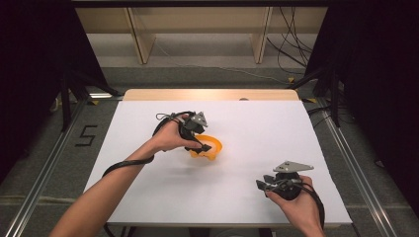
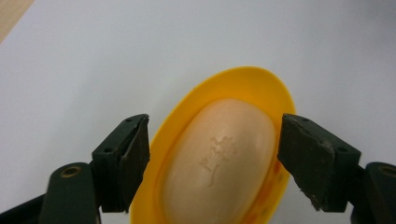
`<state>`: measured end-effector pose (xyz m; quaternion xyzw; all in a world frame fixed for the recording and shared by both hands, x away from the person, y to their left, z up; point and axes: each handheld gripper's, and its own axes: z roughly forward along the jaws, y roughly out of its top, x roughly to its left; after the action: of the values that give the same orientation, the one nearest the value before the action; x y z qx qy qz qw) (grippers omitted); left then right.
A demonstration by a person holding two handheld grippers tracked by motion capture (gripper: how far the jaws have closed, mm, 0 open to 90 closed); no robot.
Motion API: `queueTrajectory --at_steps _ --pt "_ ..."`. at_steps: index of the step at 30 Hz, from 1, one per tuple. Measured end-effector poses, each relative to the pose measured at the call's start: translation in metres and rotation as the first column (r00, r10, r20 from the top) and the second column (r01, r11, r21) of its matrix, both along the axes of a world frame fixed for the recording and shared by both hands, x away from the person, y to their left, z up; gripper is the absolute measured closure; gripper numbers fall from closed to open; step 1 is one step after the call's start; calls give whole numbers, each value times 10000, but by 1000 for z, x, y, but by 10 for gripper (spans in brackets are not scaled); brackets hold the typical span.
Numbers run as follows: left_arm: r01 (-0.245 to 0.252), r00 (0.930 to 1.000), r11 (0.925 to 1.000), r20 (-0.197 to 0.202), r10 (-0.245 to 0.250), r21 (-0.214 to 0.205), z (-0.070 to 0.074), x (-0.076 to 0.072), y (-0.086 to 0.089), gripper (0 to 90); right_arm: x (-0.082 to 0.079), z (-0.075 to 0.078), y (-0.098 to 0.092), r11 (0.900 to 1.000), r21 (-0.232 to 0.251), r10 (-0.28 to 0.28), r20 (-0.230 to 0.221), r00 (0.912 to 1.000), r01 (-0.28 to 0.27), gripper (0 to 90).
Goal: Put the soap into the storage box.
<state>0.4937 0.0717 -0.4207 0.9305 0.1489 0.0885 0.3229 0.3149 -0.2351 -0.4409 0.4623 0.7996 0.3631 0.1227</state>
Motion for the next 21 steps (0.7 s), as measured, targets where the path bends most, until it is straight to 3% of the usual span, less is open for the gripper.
queueTrajectory --at_steps 4,5,6,9,13,17,21 --pt "38 9996 10000 290 -36 -87 11 -8 8 244 -1 0 -1 10000 -7 -87 44 10000 87 629" --pt "-217 9993 9989 282 229 -411 13 -11 11 244 -2 1 -1 9998 -14 -174 -107 9998 174 629" --pt "-83 9993 9998 366 91 -206 18 -13 16 244 -1 1 -1 9999 -58 -155 -12 9999 155 629" --pt "-370 9979 9984 508 392 -436 25 -23 32 245 -2 1 -1 9997 -46 -222 -164 9996 222 628" --pt "-1026 9924 9919 611 1073 -750 25 -38 54 240 -2 1 -1 9998 -134 -143 -122 9998 141 627" --pt "-1368 9879 9878 627 1415 -739 24 -48 72 237 0 1 -1 9999 -118 -86 15 10000 86 626" --pt "-1894 9798 9772 470 1946 -963 20 -60 93 237 2 -1 -1 10000 36 73 127 9999 -74 625"
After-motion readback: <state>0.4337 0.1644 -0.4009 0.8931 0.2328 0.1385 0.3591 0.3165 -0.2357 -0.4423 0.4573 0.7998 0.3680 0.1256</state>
